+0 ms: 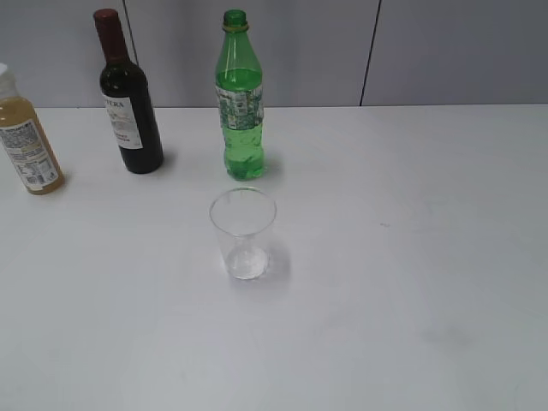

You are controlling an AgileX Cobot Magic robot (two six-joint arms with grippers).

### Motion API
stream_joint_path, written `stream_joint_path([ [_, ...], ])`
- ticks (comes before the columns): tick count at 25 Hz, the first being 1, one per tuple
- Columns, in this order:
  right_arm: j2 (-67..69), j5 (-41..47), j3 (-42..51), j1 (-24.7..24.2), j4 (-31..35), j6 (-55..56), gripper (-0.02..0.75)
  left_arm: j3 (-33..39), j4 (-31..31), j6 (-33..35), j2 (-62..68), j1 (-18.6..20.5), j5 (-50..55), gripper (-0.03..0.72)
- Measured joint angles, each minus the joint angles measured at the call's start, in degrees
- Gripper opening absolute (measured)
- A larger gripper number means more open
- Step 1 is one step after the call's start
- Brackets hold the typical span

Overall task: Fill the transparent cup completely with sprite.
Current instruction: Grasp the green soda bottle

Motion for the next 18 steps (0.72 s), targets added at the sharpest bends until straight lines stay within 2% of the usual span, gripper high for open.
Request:
stream_joint_path([
  [7,-13.70,-0.88,11.39,0.00,0.00,0.00,0.575,0.00,0.00,0.00,0.00,0.00,0.00,0.176],
  [11,-18.51,-2.13,12.88,-1.02,0.00,0.00,0.573,0.00,0.00,0.00,0.00,0.00,0.00,0.176],
  [18,-28.27,-2.49,13.10,-6.38,0.00,0.00,0.571,0.00,0.00,0.00,0.00,0.00,-0.04,0.176],
])
